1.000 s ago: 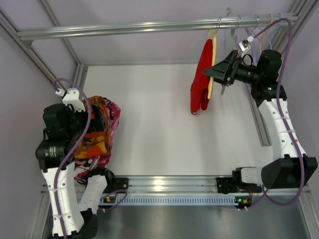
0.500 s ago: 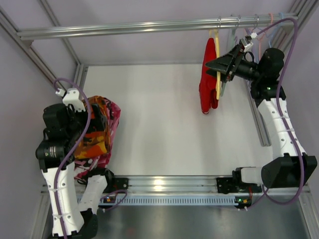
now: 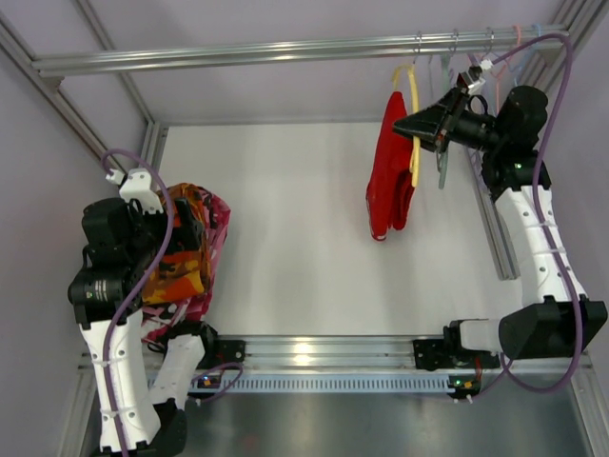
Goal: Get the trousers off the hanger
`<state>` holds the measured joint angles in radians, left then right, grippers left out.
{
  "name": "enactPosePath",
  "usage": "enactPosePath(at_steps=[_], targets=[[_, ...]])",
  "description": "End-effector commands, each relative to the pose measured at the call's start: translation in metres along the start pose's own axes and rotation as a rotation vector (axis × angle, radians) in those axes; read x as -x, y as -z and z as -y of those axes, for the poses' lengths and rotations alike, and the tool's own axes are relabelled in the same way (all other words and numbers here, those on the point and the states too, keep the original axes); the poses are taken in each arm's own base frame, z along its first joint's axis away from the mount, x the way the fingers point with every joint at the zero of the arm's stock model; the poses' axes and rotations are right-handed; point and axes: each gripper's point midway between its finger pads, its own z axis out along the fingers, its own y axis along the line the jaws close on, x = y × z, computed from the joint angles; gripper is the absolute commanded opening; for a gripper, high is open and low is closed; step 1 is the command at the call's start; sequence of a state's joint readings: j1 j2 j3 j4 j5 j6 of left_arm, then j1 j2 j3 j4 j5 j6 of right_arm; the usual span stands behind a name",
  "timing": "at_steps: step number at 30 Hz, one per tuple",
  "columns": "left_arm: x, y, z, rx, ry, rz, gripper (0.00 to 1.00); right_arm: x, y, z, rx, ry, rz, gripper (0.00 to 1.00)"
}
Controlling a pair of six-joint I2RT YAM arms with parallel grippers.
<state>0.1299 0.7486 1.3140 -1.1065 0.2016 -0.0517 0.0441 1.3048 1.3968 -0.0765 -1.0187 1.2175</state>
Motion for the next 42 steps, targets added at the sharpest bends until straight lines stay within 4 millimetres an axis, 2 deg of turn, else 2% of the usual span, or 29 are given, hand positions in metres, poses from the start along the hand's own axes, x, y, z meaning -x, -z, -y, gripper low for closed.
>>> enactPosePath(at_steps=[1, 5, 14, 17, 24, 28, 32, 37, 39, 42], targets=[[0.012, -0.005, 0.002, -0.013, 0.006, 0.049, 0.98, -0.002, 0.005, -0.039, 0.042, 0.063, 0.002, 0.21], [0.013, -0.006, 0.002, -0.016, 0.008, 0.050, 0.98, 0.000, 0.005, -0.043, 0.032, 0.057, 0.010, 0.00], [0.013, -0.006, 0.003, -0.017, 0.009, 0.048, 0.98, 0.009, 0.006, -0.054, 0.020, -0.011, 0.035, 0.00], [0.012, -0.006, 0.003, -0.021, 0.010, 0.045, 0.98, 0.012, 0.008, -0.064, 0.023, -0.036, 0.047, 0.00], [0.012, -0.010, 0.005, -0.030, 0.023, 0.044, 0.98, 0.021, 0.013, -0.108, 0.082, 0.026, 0.074, 0.00], [0.012, -0.011, 0.005, -0.031, 0.027, 0.041, 0.98, 0.025, 0.014, -0.123, 0.110, 0.066, 0.080, 0.00], [0.012, -0.011, 0.005, -0.031, 0.026, 0.044, 0.98, 0.024, 0.017, -0.142, 0.156, 0.121, 0.079, 0.00], [0.012, -0.011, 0.005, -0.034, 0.022, 0.048, 0.98, 0.020, 0.024, -0.178, 0.233, 0.245, 0.082, 0.00], [0.012, -0.011, 0.005, -0.036, 0.023, 0.050, 0.98, 0.021, 0.024, -0.184, 0.240, 0.265, 0.088, 0.00], [0.014, -0.011, 0.005, -0.036, 0.018, 0.053, 0.98, 0.021, 0.025, -0.182, 0.229, 0.252, 0.094, 0.00]])
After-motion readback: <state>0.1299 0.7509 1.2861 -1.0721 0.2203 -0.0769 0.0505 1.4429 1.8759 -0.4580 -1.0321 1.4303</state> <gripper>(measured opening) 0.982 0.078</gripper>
